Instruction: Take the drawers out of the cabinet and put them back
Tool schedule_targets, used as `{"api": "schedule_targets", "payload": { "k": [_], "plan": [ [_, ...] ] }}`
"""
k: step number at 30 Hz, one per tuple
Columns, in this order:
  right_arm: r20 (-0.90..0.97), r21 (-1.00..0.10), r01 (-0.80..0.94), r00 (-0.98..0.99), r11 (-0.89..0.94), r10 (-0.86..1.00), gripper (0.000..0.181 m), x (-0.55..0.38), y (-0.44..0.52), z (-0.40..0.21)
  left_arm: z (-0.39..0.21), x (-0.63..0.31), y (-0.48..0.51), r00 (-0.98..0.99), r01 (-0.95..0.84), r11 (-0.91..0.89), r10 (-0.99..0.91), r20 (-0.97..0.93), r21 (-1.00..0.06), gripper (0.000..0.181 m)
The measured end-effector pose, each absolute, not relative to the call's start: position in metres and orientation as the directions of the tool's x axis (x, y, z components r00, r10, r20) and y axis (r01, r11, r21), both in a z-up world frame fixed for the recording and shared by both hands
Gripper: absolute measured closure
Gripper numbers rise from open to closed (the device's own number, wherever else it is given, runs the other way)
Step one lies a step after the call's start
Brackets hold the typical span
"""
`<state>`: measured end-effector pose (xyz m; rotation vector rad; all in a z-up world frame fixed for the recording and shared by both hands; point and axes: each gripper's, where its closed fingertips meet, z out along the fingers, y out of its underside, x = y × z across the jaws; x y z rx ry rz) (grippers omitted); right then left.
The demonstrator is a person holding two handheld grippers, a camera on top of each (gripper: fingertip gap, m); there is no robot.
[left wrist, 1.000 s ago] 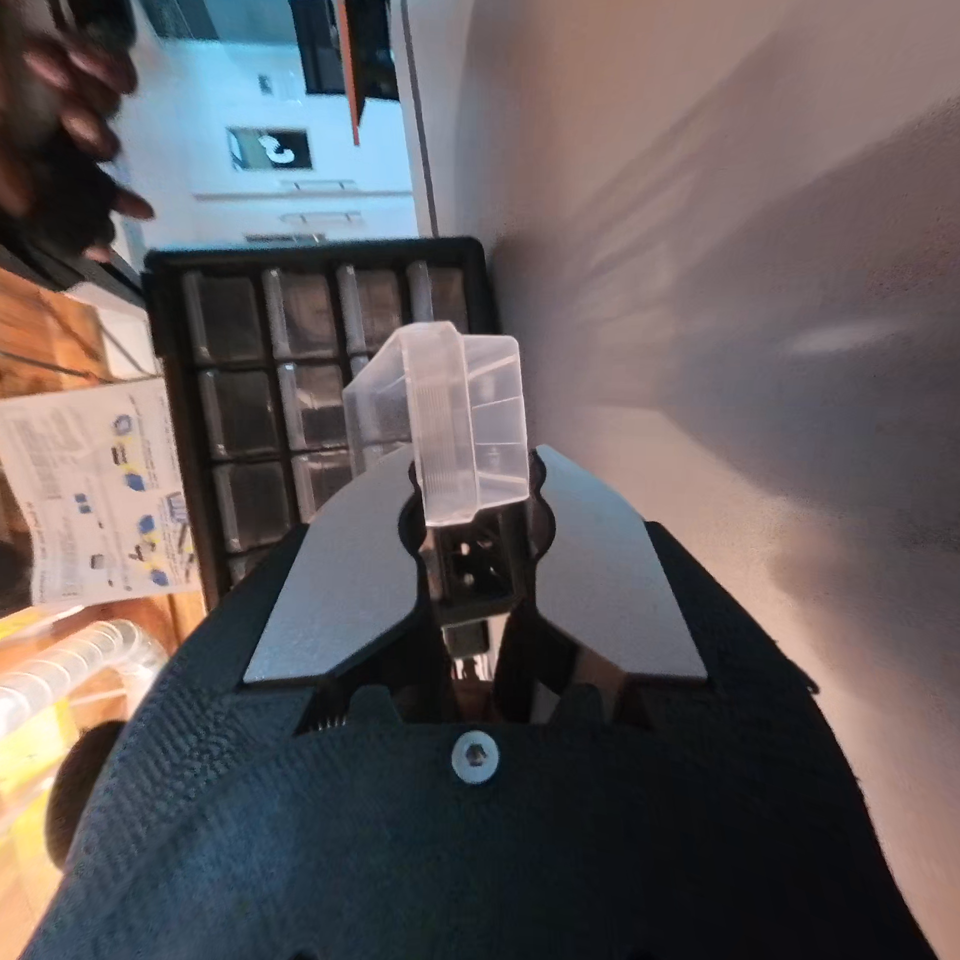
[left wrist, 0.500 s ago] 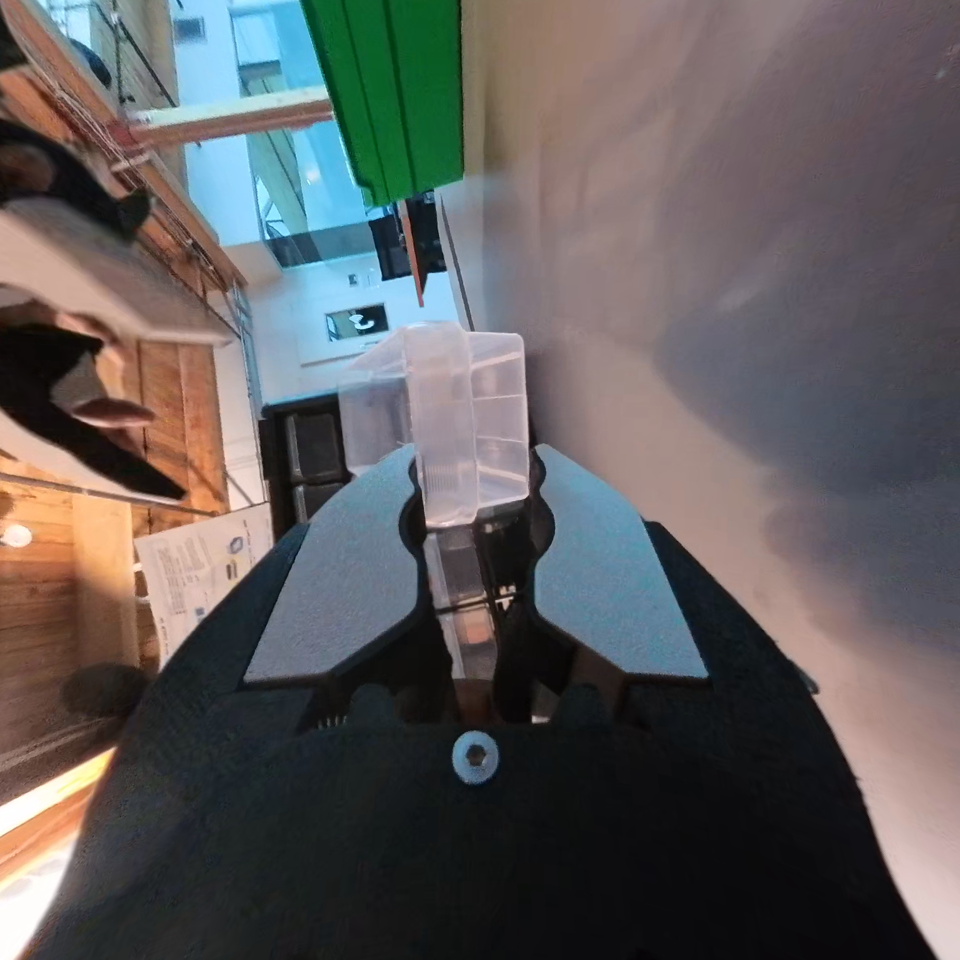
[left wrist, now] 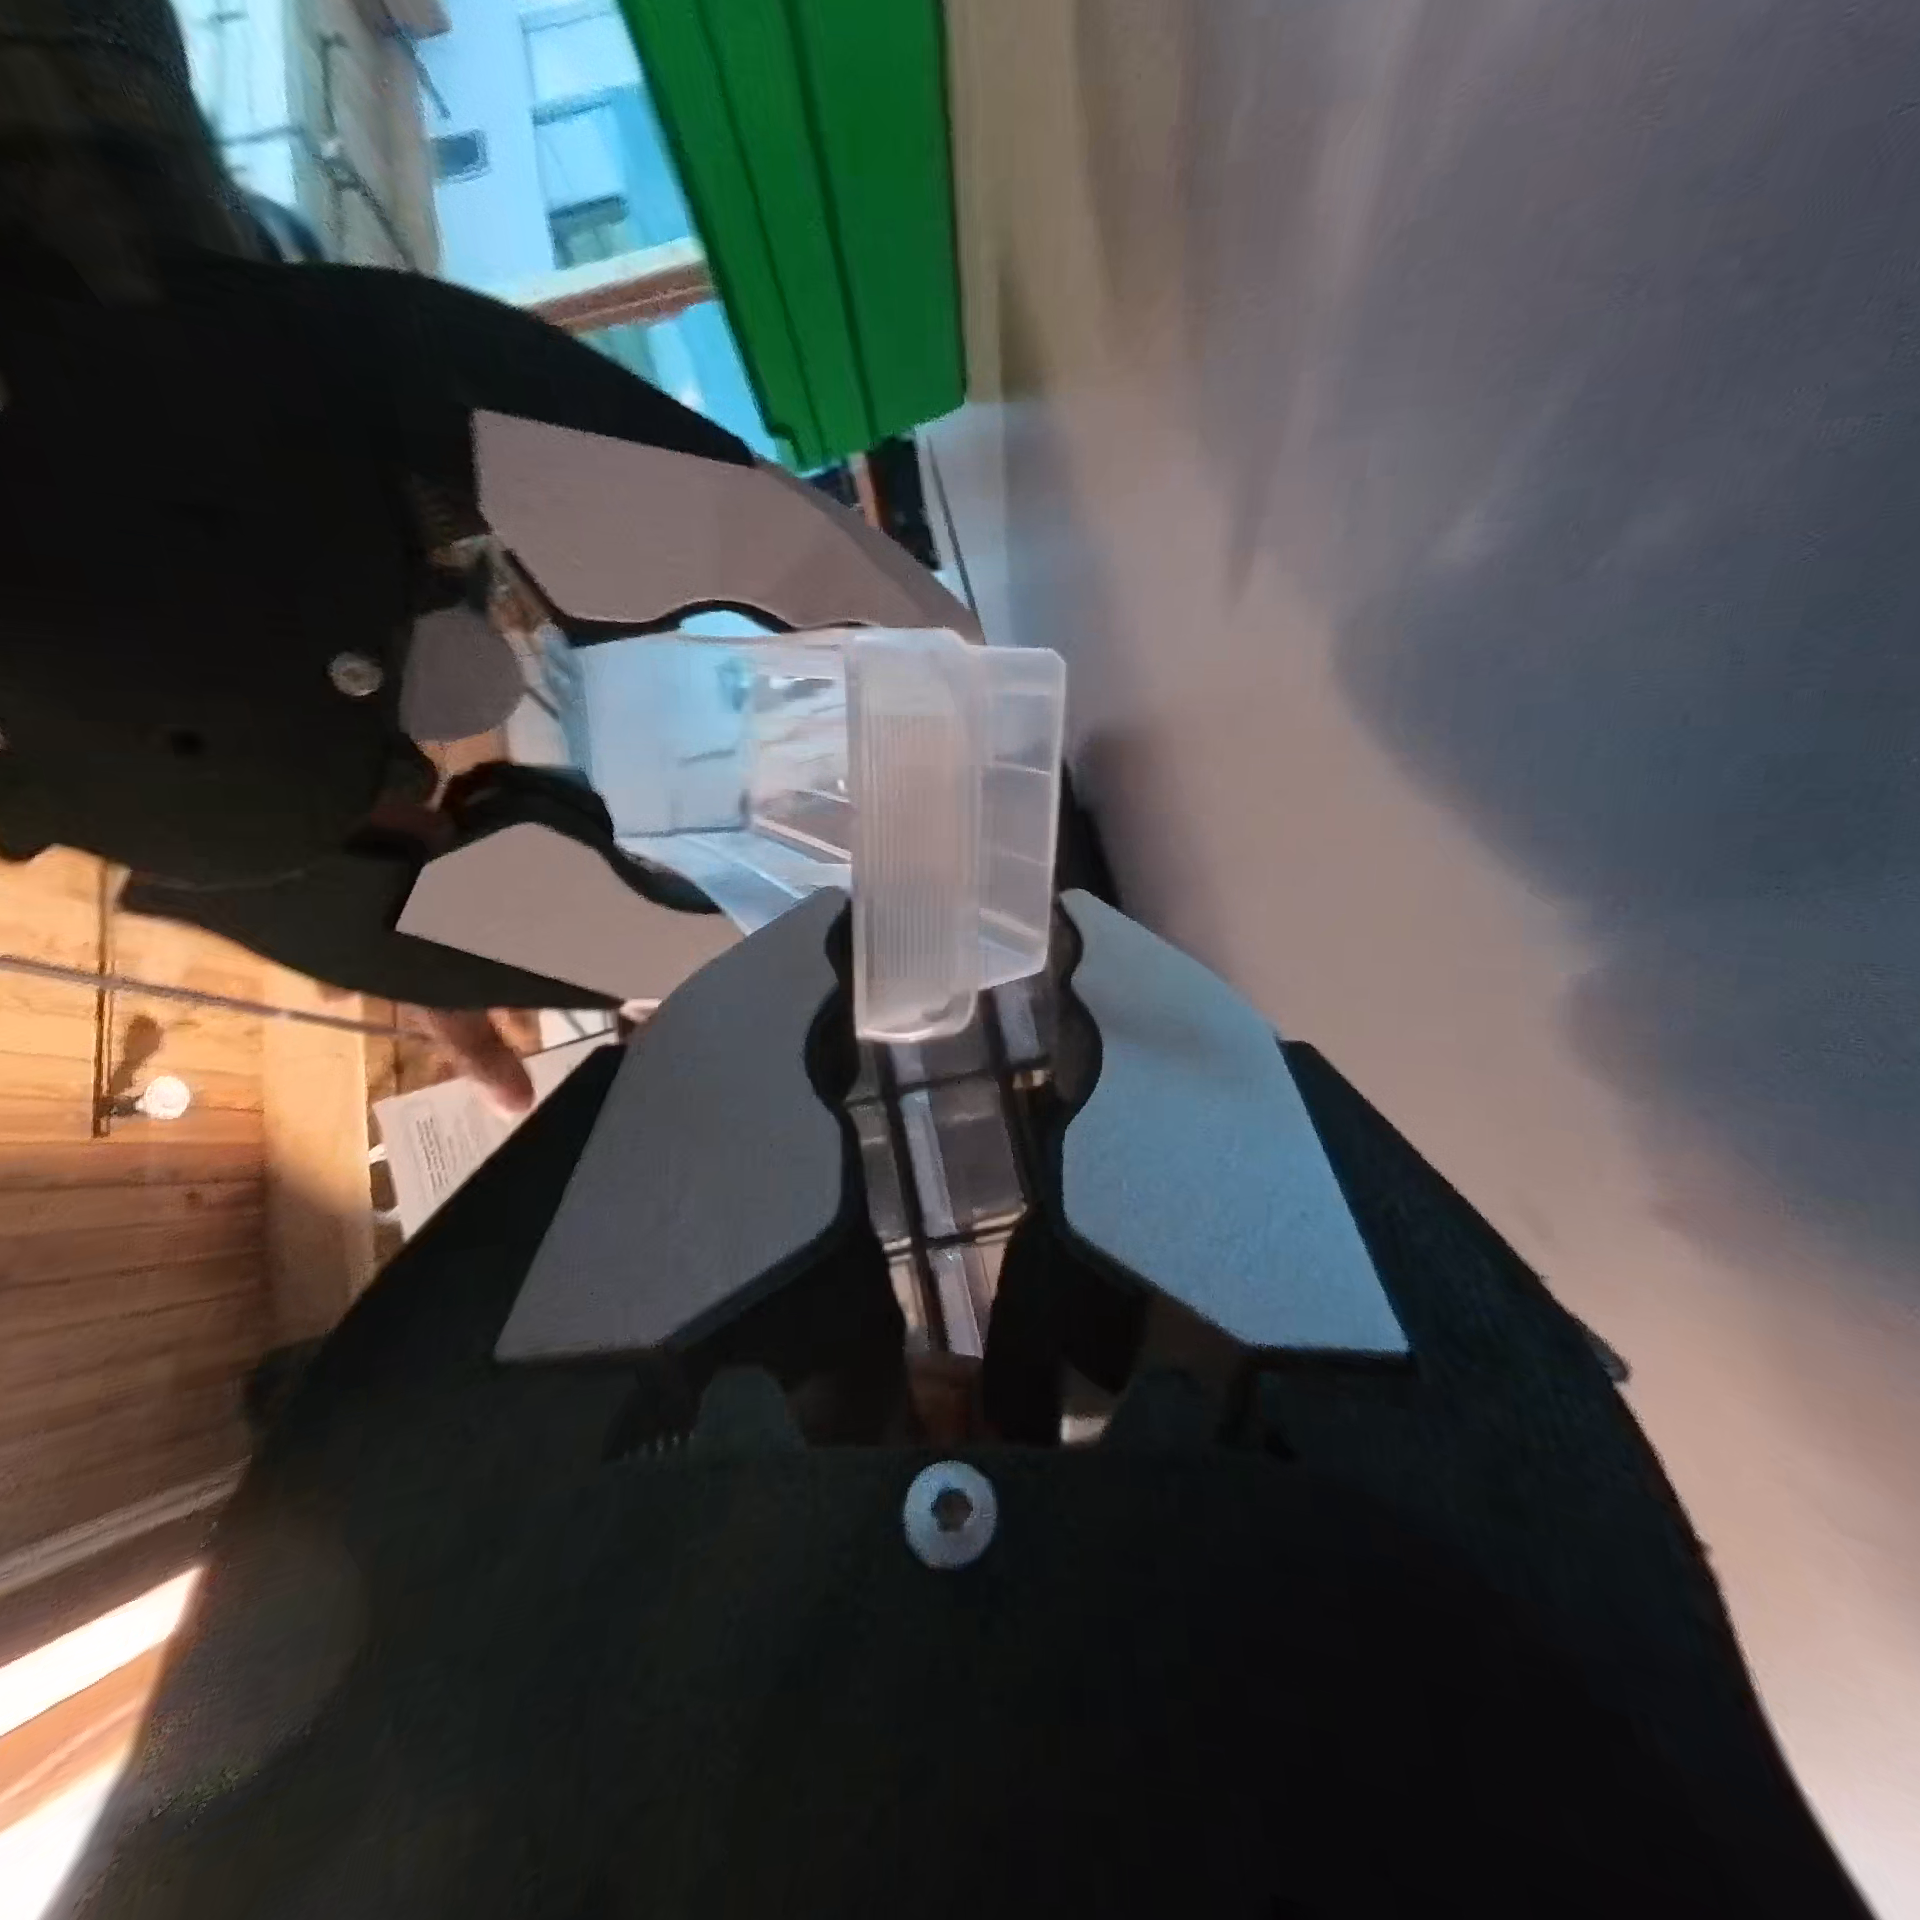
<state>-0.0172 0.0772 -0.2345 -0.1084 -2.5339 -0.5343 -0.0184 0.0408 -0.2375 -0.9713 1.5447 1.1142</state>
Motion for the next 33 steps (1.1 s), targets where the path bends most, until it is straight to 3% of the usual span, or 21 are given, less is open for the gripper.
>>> {"api": "schedule_targets", "payload": {
  "k": [6, 11, 15, 20, 25, 33],
  "plan": [
    [0.606, 0.284, 0.369, -0.785, 0.885, 0.133, 0.109, 0.014, 0.115, -0.198, -0.198, -0.02, 0.036, 0.111, -0.948, 0.302, 0.012, -0.994, -0.103, 0.125],
    [0.691, 0.086, 0.595, -0.614, 0.799, 0.382, 0.111, 0.08, 0.157, -0.151, -0.187, -0.043, 0.044, 0.292, -0.926, 0.255, 0.014, -0.956, -0.279, 0.125],
    [0.646, -0.07, 0.773, -0.447, 0.631, 0.619, 0.11, 0.165, 0.197, -0.13, -0.174, -0.053, 0.047, 0.493, -0.84, 0.254, -0.013, -0.87, -0.48, 0.125],
    [0.537, -0.142, 0.912, -0.255, 0.385, 0.804, 0.109, 0.264, 0.249, -0.156, -0.161, -0.079, 0.053, 0.725, -0.667, 0.221, -0.032, -0.688, -0.712, 0.125],
    [0.468, -0.092, 0.958, -0.201, 0.273, 0.861, 0.108, 0.304, 0.283, -0.221, -0.162, -0.093, 0.056, 0.783, -0.605, 0.195, -0.028, -0.621, -0.772, 0.125],
    [0.39, -0.039, 0.968, -0.213, 0.248, 0.896, 0.107, 0.289, 0.313, -0.283, -0.169, -0.094, 0.058, 0.746, -0.651, 0.173, -0.03, -0.665, -0.739, 0.125]
  ]
}}
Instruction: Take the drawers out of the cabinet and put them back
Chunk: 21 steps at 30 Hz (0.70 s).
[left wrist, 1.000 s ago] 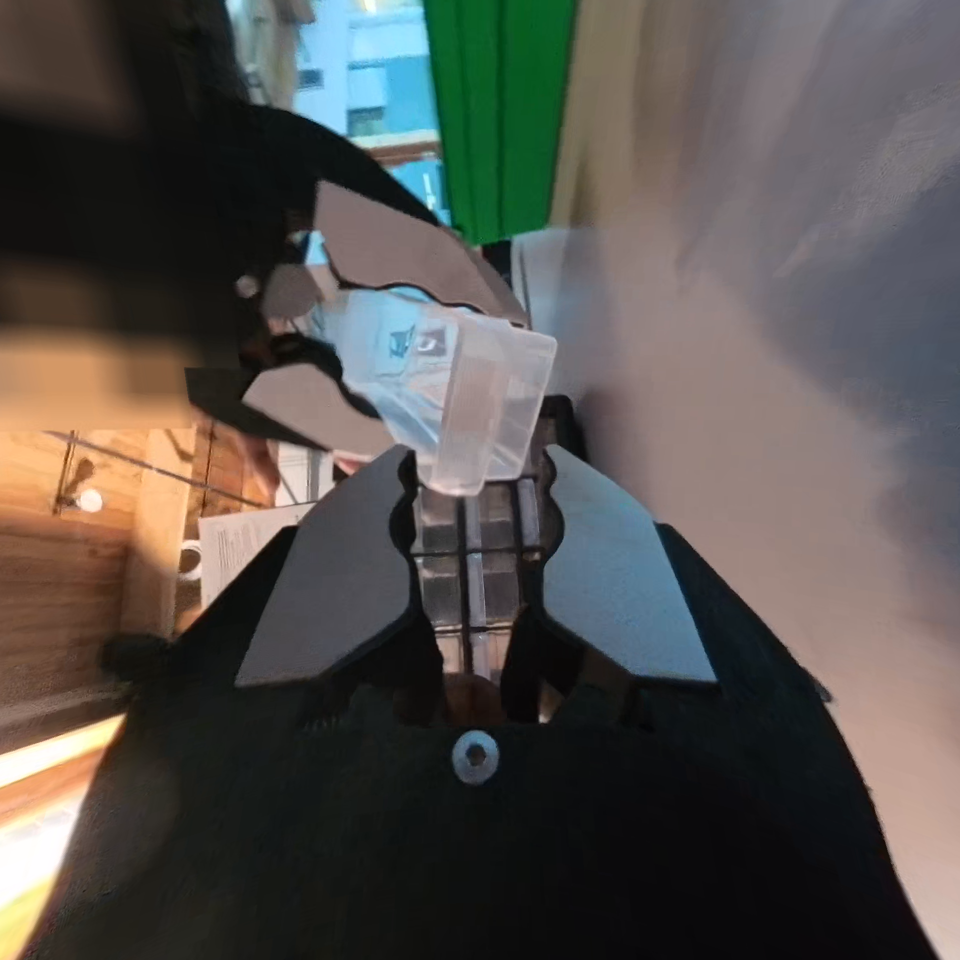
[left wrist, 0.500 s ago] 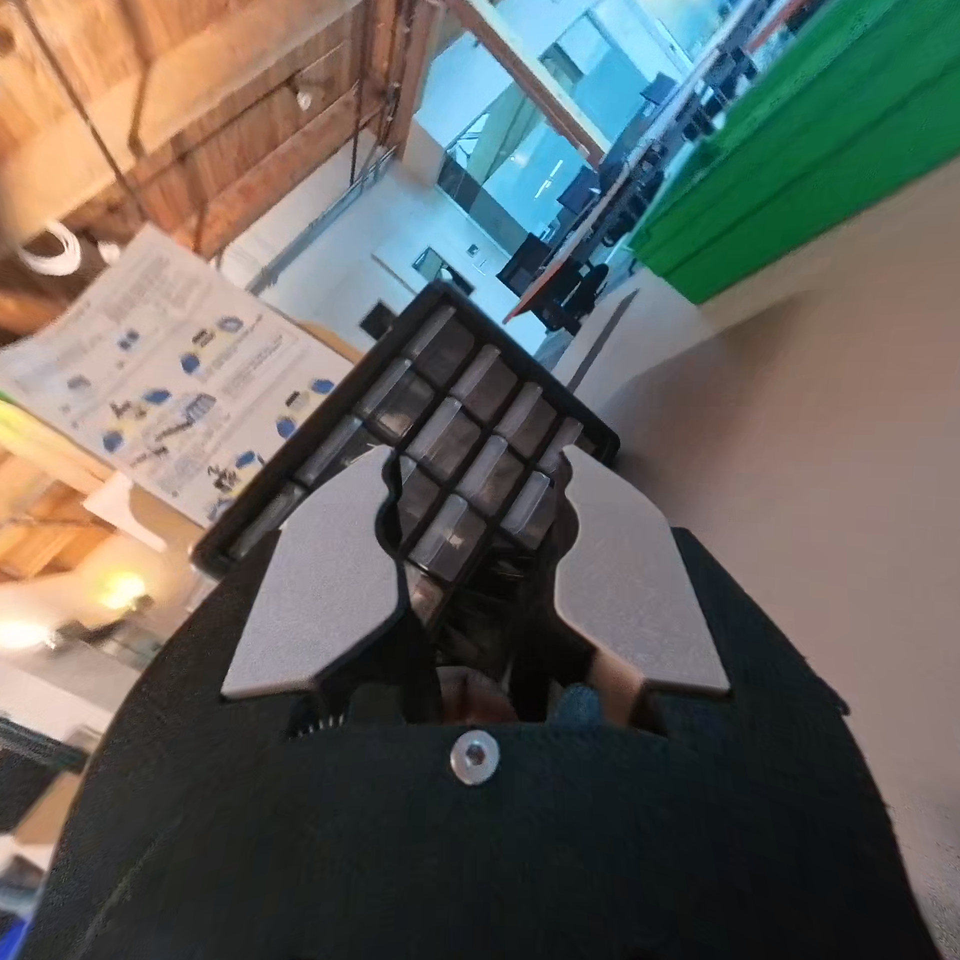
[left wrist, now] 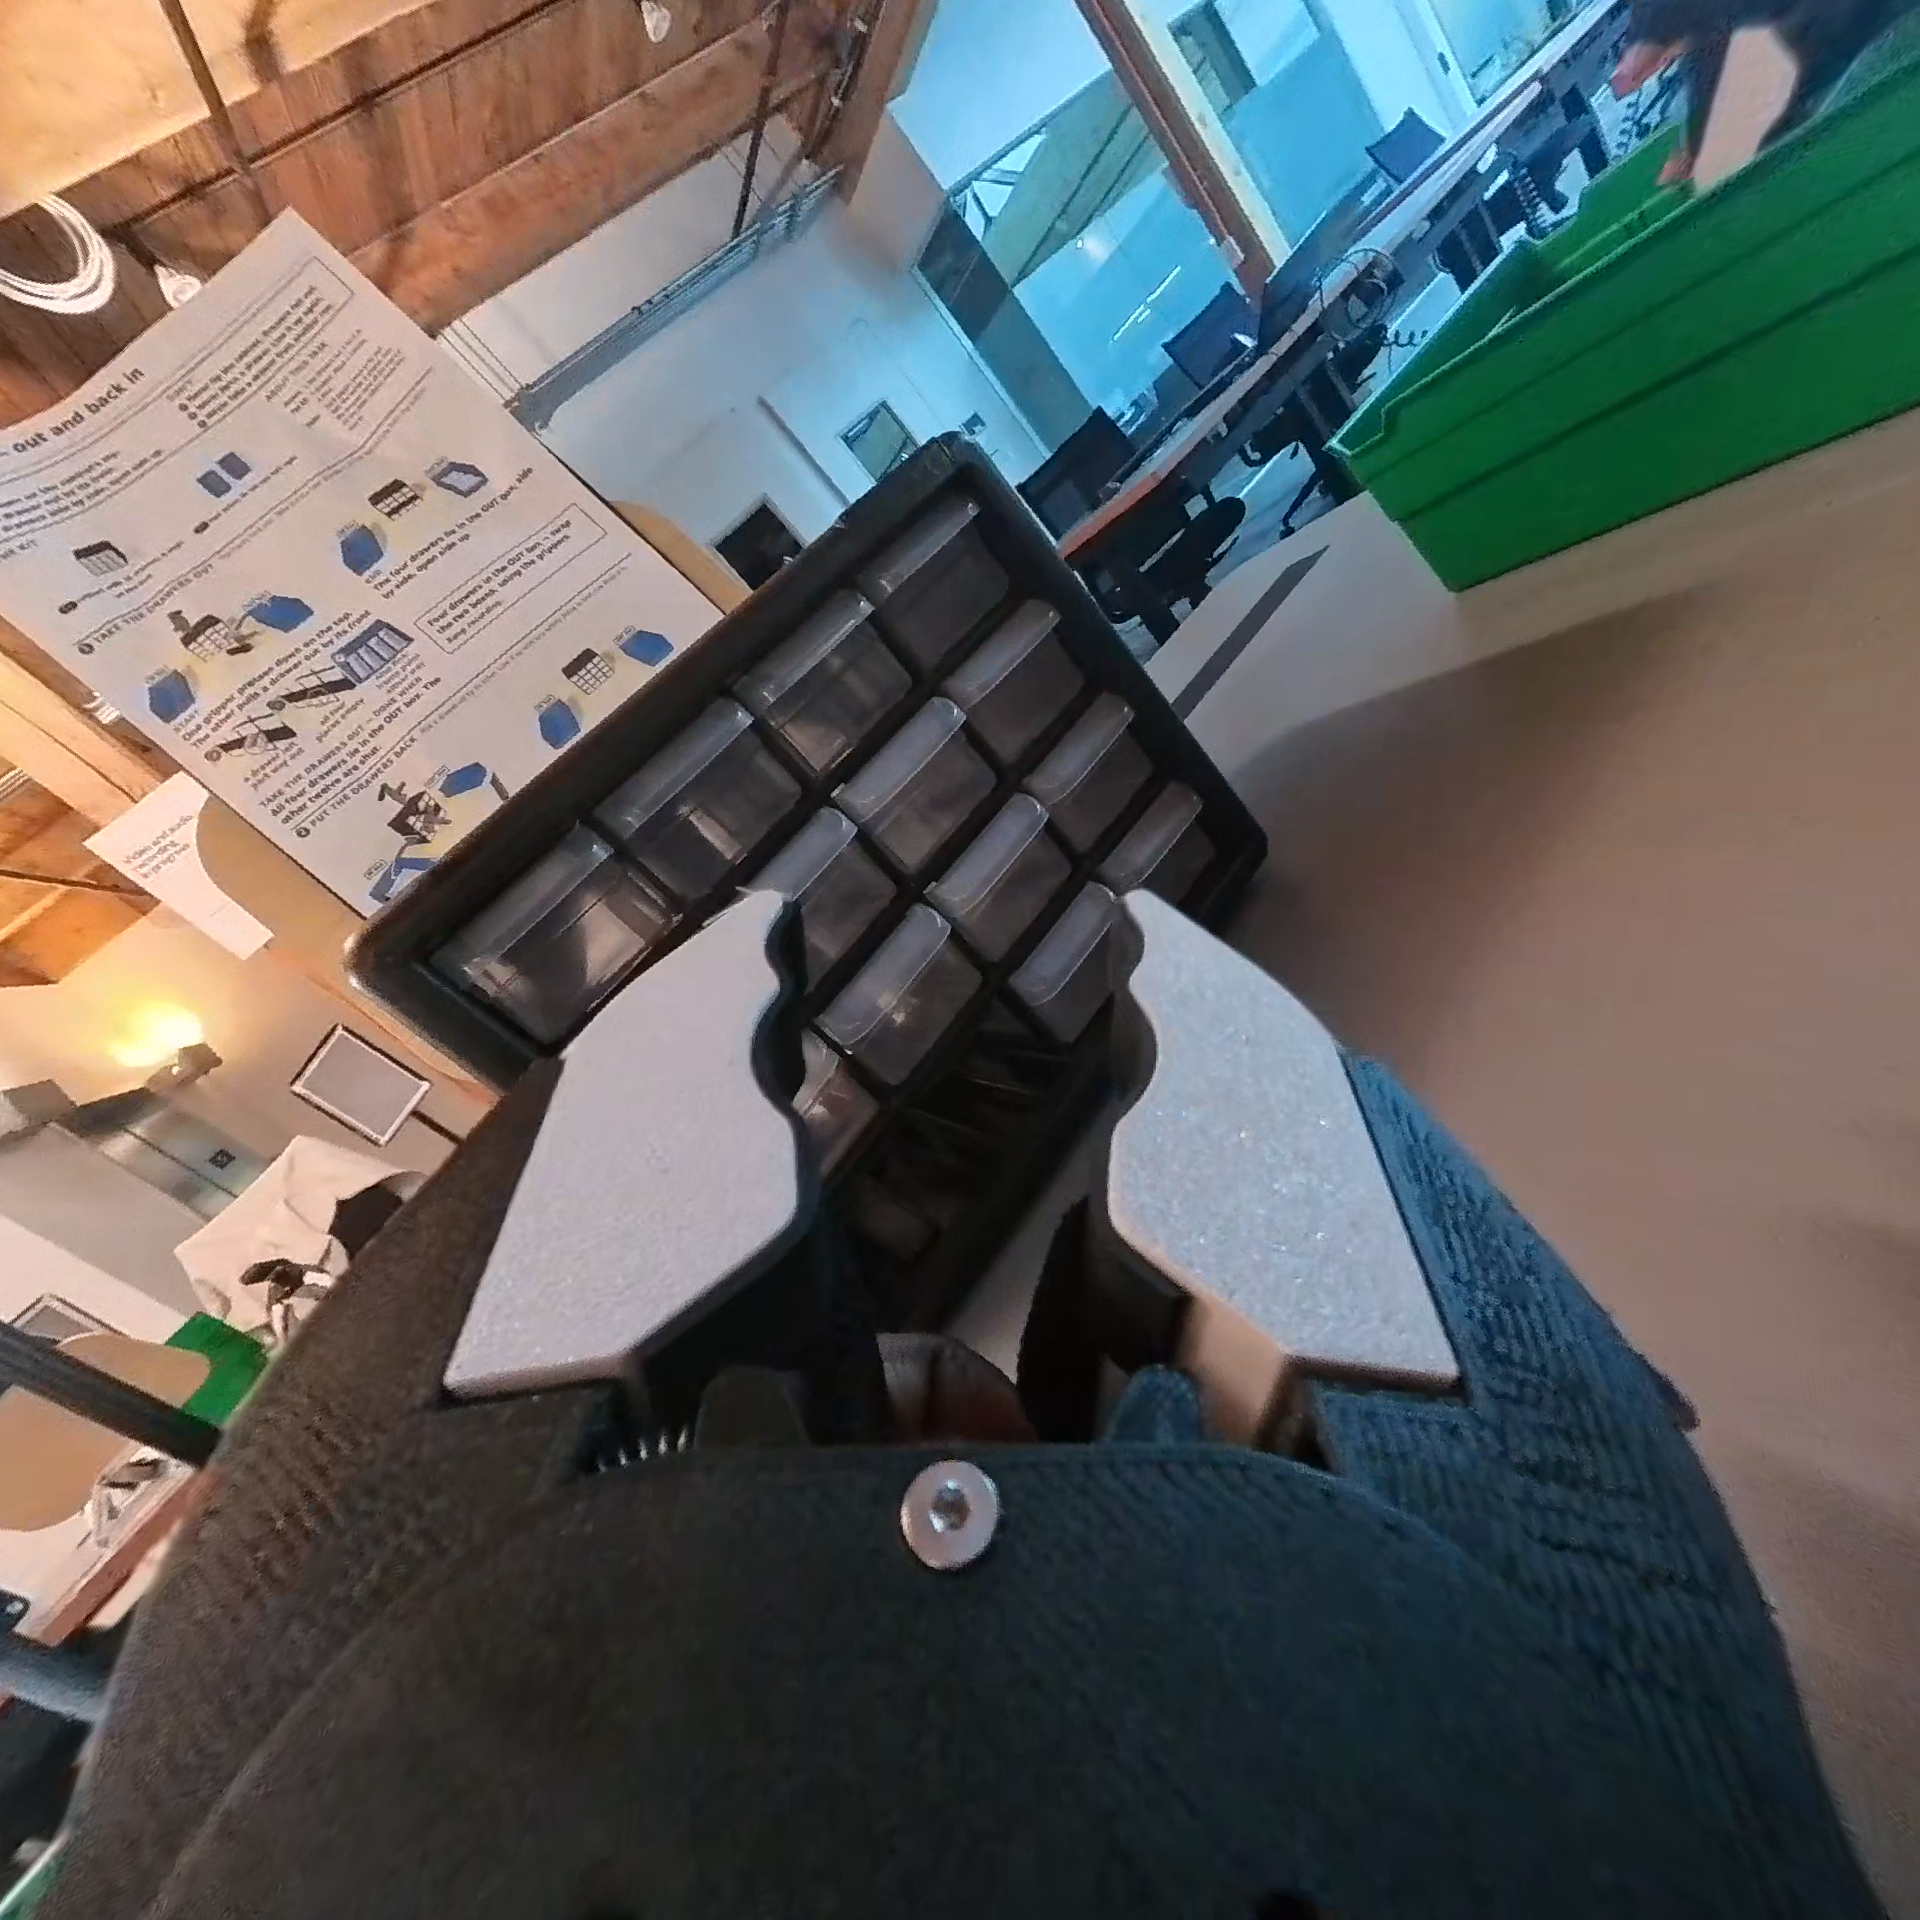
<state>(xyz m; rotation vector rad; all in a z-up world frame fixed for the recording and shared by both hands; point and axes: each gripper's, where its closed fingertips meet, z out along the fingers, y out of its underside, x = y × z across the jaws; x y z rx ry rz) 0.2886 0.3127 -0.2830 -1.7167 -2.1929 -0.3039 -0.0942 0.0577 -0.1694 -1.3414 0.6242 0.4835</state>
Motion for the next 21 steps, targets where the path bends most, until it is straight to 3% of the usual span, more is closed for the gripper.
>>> {"api": "schedule_targets", "payload": {
  "k": [9, 13, 21],
  "plan": [
    [0.451, -0.006, 0.962, -0.24, 0.272, 0.86, 0.092, 0.28, 0.329, -0.281, -0.171, -0.096, 0.058, 0.734, -0.666, 0.163, -0.028, -0.678, -0.728, 0.126],
    [0.482, -0.022, 0.96, -0.235, 0.28, 0.844, 0.094, 0.283, 0.328, -0.275, -0.174, -0.095, 0.059, 0.724, -0.677, 0.157, -0.034, -0.689, -0.719, 0.126],
    [0.486, -0.044, 0.954, -0.24, 0.298, 0.841, 0.144, 0.293, 0.319, -0.271, -0.176, -0.094, 0.059, 0.714, -0.687, 0.153, -0.038, -0.699, -0.71, 0.126]
  ]
}}
